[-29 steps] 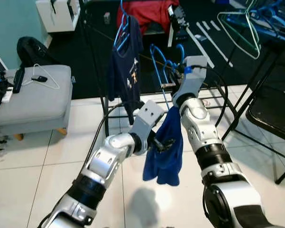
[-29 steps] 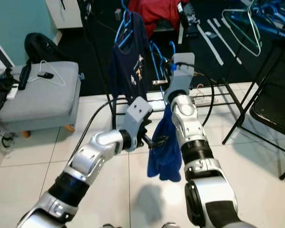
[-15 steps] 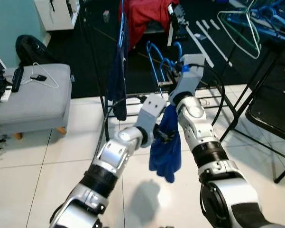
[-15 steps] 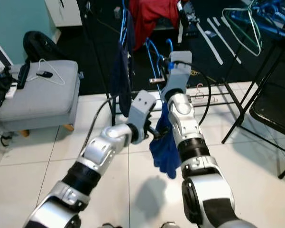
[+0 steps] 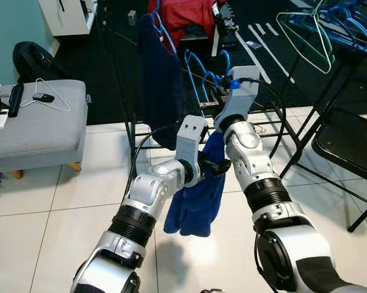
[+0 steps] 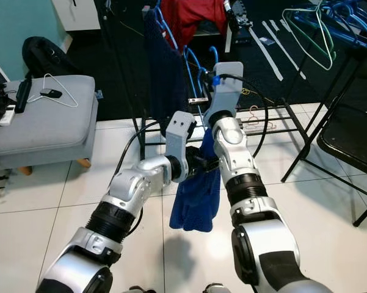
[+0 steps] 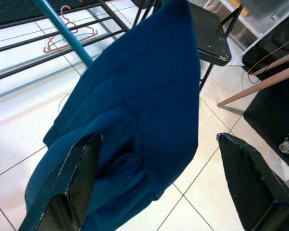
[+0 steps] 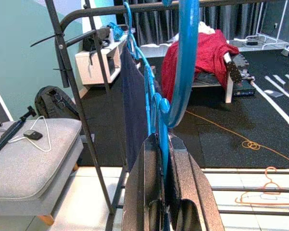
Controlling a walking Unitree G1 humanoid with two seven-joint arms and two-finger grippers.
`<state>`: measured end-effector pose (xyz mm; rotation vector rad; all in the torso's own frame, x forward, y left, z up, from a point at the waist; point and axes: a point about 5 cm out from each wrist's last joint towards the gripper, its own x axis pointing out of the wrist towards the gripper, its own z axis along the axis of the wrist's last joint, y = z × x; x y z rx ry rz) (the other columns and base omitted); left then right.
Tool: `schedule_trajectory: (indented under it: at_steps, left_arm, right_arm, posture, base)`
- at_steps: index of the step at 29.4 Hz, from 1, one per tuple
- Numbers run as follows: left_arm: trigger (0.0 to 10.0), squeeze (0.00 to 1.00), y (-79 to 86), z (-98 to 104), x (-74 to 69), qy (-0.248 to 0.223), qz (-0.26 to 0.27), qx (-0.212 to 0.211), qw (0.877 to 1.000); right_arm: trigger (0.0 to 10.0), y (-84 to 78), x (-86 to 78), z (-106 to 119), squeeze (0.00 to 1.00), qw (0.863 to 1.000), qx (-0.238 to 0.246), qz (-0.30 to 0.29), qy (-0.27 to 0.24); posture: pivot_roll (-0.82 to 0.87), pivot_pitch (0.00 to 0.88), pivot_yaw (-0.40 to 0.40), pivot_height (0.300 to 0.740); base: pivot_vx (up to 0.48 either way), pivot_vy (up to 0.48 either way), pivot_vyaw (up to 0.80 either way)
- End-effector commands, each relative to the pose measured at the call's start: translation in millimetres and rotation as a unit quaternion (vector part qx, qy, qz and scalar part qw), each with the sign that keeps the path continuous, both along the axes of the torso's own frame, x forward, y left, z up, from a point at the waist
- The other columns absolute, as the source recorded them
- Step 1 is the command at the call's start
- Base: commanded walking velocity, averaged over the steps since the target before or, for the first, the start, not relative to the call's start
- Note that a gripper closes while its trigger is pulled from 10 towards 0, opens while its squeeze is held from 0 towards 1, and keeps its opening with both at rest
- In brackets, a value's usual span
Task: Hang hanger
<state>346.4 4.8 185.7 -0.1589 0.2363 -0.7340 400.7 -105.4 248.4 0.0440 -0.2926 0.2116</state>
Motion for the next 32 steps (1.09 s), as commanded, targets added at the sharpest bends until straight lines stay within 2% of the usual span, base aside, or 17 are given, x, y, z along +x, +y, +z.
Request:
schedule_trajectory:
  at_steps: [1,2,3,5,6,24,32]
  left_arm:
    - [10.0,0.0,-28.7,3,-9.8,0.009,-0.034,-0.02,0.999]
    - [10.0,0.0,-28.7,3,-9.9,0.009,-0.034,-0.02,0.999]
    - [7.8,0.0,-28.8,3,-9.9,0.009,-0.034,-0.018,0.999]
    - [7.8,0.0,-28.8,3,-9.9,0.009,-0.034,-0.017,0.999]
    - [0.0,0.0,-28.8,2,-9.7,0.008,-0.034,-0.014,0.999]
    - [0.0,0.0,-28.7,4,-8.4,0.016,-0.035,-0.033,0.999]
    - [0.0,0.0,-16.6,7,-5.3,-0.002,-0.046,-0.035,0.998]
  right_arm:
    - [10.0,2.9,0.1,8,0.0,1.0,0.001,0.004,-0.017]
    - [10.0,2.9,0.1,8,0.0,1.0,0.001,0.004,-0.017]
    - [10.0,2.9,0.2,8,0.0,1.0,0.001,0.004,-0.017]
    - [10.0,2.9,0.2,8,0.0,1.0,0.001,0.004,-0.017]
    - [10.0,2.7,0.2,8,0.0,1.0,0.002,0.005,-0.017]
    - [10.0,1.3,0.9,9,0.0,1.0,0.005,0.005,-0.018]
    - [10.0,-1.0,1.3,8,0.0,1.0,0.004,0.003,-0.017]
  posture:
    - [-0.04,0.186,-0.018,0.74]
    - [-0.04,0.186,-0.018,0.74]
    - [-0.04,0.186,-0.018,0.74]
    - [-0.04,0.186,-0.018,0.74]
    - [-0.04,0.186,-0.018,0.74]
    - [-0.05,0.193,-0.019,0.74]
    - [-0.05,0.195,-0.018,0.74]
  base:
    - [0.0,0.0,0.0]
    - [0.0,0.0,0.0]
    - [0.0,0.0,0.0]
    - [0.0,0.0,0.0]
    - [0.0,0.0,0.0]
    - [0.0,0.0,0.0]
    - [0.0,0.0,0.0]
